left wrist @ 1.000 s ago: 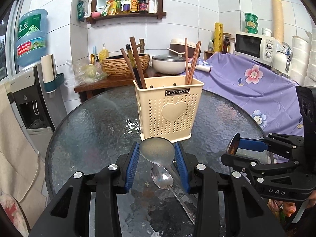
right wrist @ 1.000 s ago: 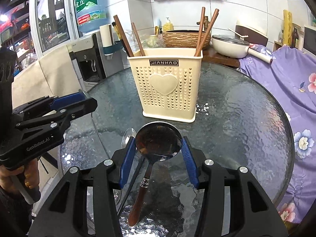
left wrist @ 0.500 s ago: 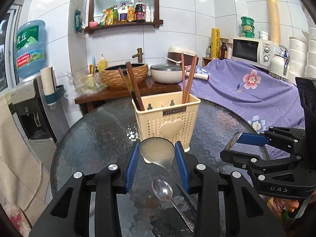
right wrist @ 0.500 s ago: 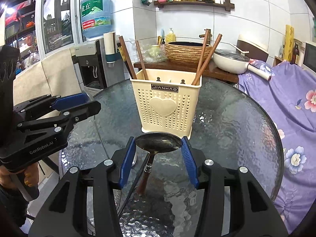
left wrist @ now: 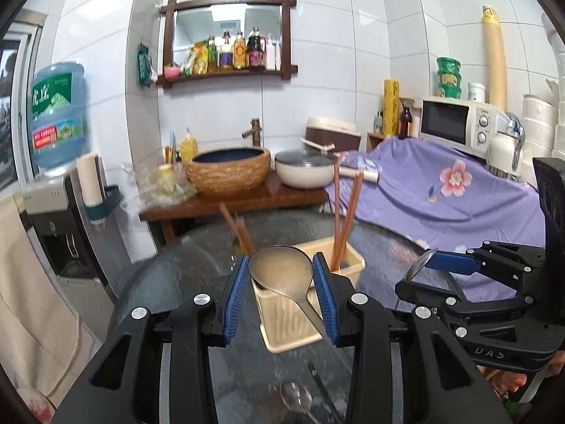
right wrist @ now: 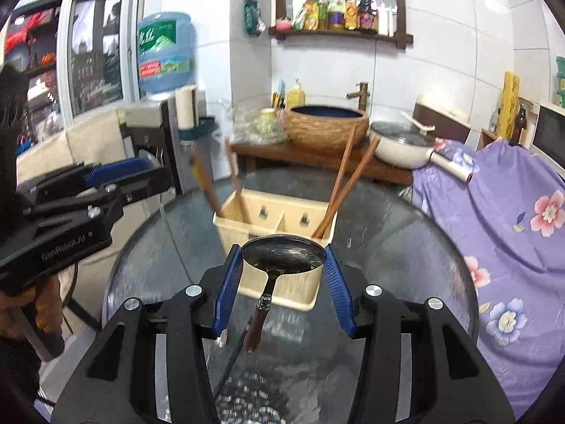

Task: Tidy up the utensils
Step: 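Lift both spoons and carry them over the cream holder, then lower the spoons into the holder and open both tools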

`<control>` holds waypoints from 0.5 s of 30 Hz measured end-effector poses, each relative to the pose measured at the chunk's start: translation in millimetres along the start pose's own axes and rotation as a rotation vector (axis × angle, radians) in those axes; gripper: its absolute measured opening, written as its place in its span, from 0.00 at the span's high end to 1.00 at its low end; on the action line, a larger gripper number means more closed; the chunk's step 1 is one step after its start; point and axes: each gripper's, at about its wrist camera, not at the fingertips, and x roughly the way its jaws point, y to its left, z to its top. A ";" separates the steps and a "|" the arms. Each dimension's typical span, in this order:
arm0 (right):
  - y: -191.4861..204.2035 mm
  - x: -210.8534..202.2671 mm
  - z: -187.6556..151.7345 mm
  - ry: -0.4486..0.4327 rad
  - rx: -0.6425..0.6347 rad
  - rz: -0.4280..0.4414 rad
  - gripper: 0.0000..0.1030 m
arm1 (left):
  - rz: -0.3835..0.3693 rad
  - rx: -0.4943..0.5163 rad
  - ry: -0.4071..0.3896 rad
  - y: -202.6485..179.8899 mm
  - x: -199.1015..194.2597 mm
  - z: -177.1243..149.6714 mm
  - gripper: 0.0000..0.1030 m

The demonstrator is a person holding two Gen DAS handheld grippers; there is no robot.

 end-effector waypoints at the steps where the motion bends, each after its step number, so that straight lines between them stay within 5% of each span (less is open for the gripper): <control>1: -2.3 -0.8 7.2 -0.011 0.006 -0.004 0.54 | 0.010 0.004 -0.011 -0.8 0.3 6.1 0.65; 15: -20.6 1.8 93.9 -0.158 0.024 -0.127 0.54 | 0.238 -0.018 -0.113 5.0 30.8 70.2 0.65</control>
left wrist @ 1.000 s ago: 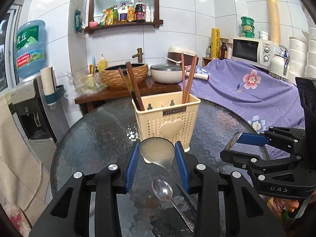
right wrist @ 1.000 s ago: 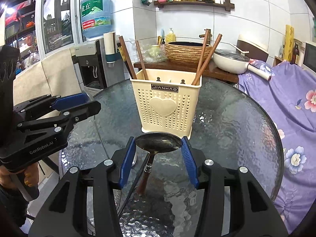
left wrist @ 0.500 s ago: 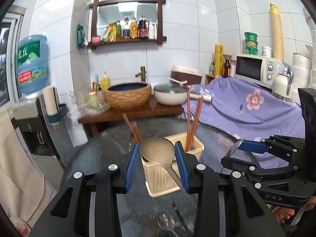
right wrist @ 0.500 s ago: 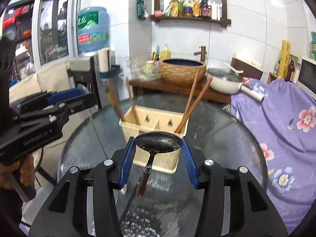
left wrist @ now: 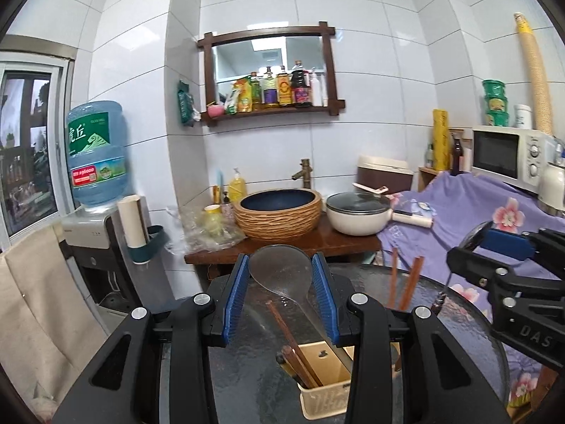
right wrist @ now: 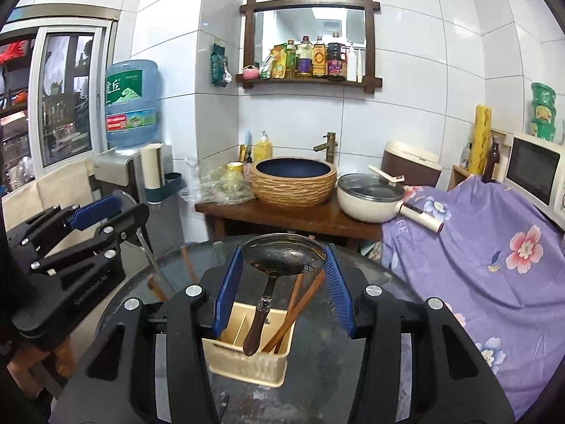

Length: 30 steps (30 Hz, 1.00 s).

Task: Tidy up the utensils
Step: 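Lower the spoons into the holder and open both tools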

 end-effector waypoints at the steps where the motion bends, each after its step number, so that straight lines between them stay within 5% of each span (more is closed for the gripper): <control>1: 0.3 4.2 0.5 -0.005 -0.003 -0.011 0.54 | 0.013 -0.002 0.005 -1.1 4.6 -0.5 0.65; 6: 4.7 23.5 -11.1 -0.021 -0.049 -0.060 0.54 | 0.078 0.038 -0.002 -12.6 23.3 -12.5 0.65; 19: 13.2 56.2 -64.1 0.031 -0.080 -0.078 0.54 | 0.035 0.070 0.041 -30.1 39.2 -55.9 0.65; 24: 11.1 64.9 -78.1 0.060 -0.070 -0.071 0.54 | 0.072 0.170 -0.021 -41.1 33.4 -68.4 0.65; 30: 6.3 73.9 -88.8 0.093 -0.037 -0.055 0.54 | 0.060 0.166 -0.023 -39.3 33.5 -64.8 0.65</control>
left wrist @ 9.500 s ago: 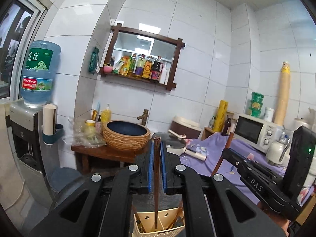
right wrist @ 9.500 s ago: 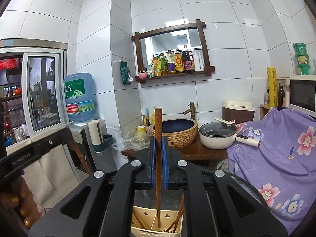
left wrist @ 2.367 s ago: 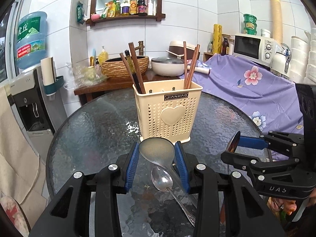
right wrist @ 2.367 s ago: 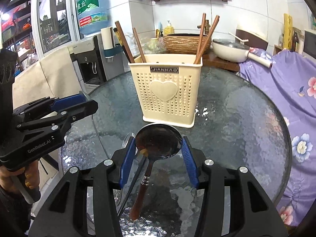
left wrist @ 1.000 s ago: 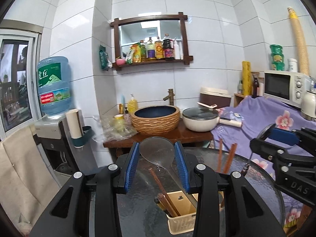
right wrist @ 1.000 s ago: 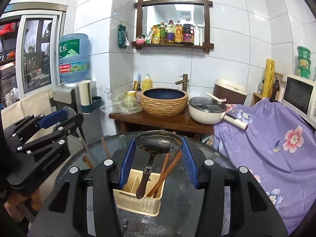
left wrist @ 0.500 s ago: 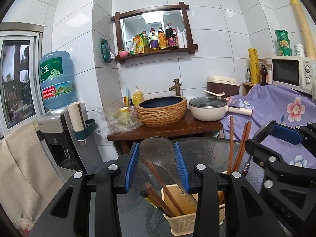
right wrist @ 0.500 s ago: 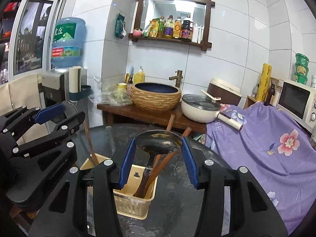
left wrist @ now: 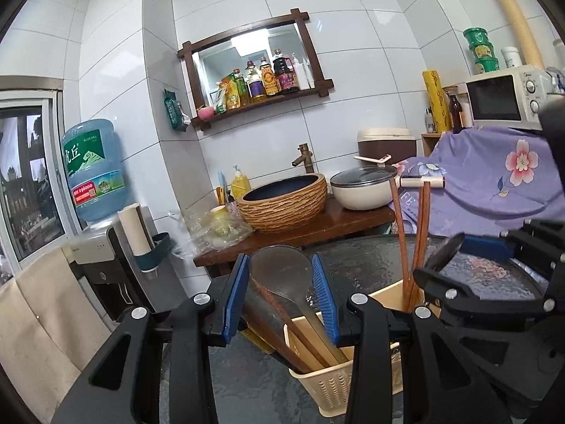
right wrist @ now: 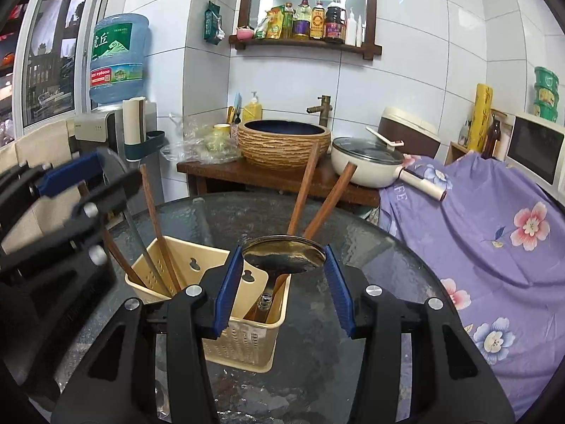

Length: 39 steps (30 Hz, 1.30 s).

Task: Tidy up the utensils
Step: 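Lower the spoons into the holder and open both tools, then move both tools back toward the black chopstick and remaining spoon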

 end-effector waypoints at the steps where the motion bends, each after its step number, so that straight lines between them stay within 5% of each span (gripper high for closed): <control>1: 0.6 0.6 -1.5 0.000 -0.005 0.000 0.54 | 0.001 0.002 -0.006 0.7 -0.5 1.3 0.65; 12: 0.7 9.0 -13.3 0.030 -0.006 0.026 0.54 | -0.032 0.100 -0.004 -22.6 -3.9 -9.1 0.65; 24: -0.8 15.0 -19.8 0.047 -0.005 0.053 0.54 | -0.058 0.036 0.107 -8.3 18.6 -32.8 0.65; 32: -4.1 13.9 -20.5 0.039 0.000 0.056 0.52 | -0.078 0.053 0.112 -10.0 18.1 -39.7 0.64; 39: -8.2 5.9 -20.3 0.007 0.009 0.071 0.43 | -0.100 0.067 0.090 -12.4 9.4 -41.2 0.54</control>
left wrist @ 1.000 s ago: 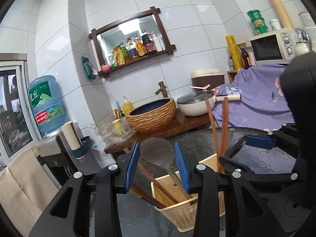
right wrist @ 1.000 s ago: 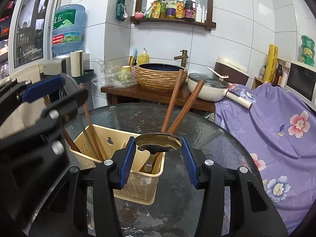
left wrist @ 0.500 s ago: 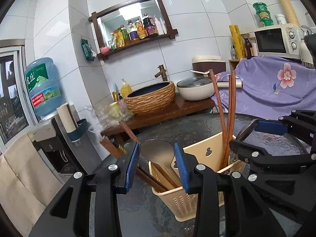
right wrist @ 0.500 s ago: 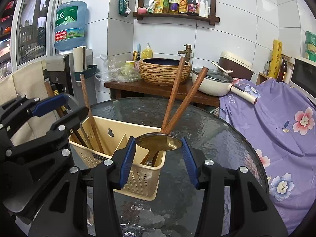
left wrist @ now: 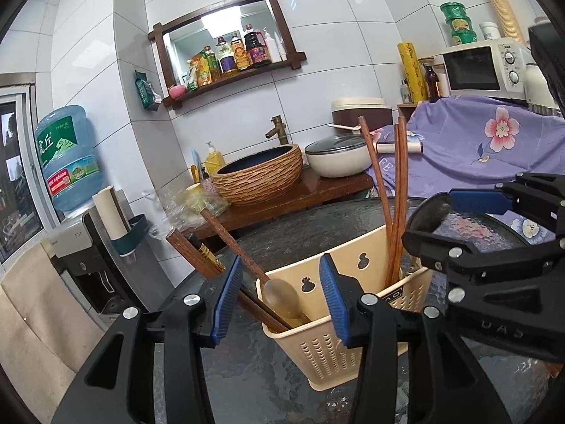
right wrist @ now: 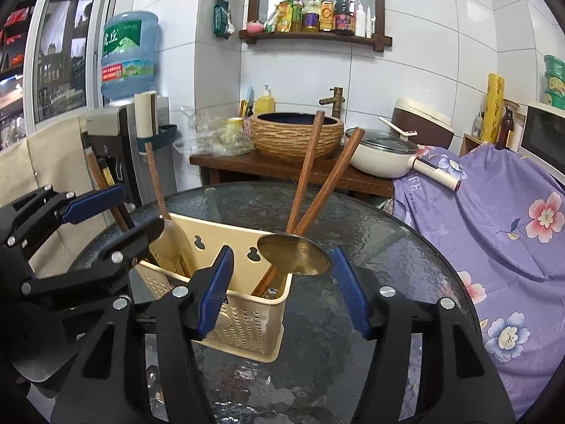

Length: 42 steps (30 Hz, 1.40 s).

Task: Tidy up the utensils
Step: 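Move both tools back toward the black chopstick and remaining spoon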

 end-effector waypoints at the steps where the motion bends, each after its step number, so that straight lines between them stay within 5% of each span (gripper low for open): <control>1: -1.3 -1.8 0.2 -0.003 0.004 0.000 0.43 | 0.000 0.001 -0.004 -0.3 -1.1 0.3 0.51; 7: -10.2 -16.4 -1.3 -0.043 0.040 0.024 0.36 | 0.020 0.015 -0.062 -0.9 -19.5 -6.2 0.33; 13: -10.1 -37.3 -5.9 -0.075 0.064 0.047 0.36 | 0.019 0.024 -0.083 0.1 -35.4 -16.9 0.32; 18: -0.3 -53.8 -22.2 -0.052 0.071 0.046 0.33 | 0.000 -0.076 -0.034 15.9 -51.3 -34.7 0.29; 27: 43.5 -34.9 -88.4 0.167 -0.034 0.044 0.33 | -0.037 -0.222 0.240 34.4 -35.7 -105.4 0.33; 31: 56.1 -11.3 -114.7 0.298 -0.035 0.064 0.48 | -0.083 -0.280 0.353 33.7 -22.9 -139.4 0.44; 42: 77.8 31.1 -144.3 0.489 0.001 0.063 0.61 | -0.084 -0.300 0.414 33.8 -23.4 -167.2 0.45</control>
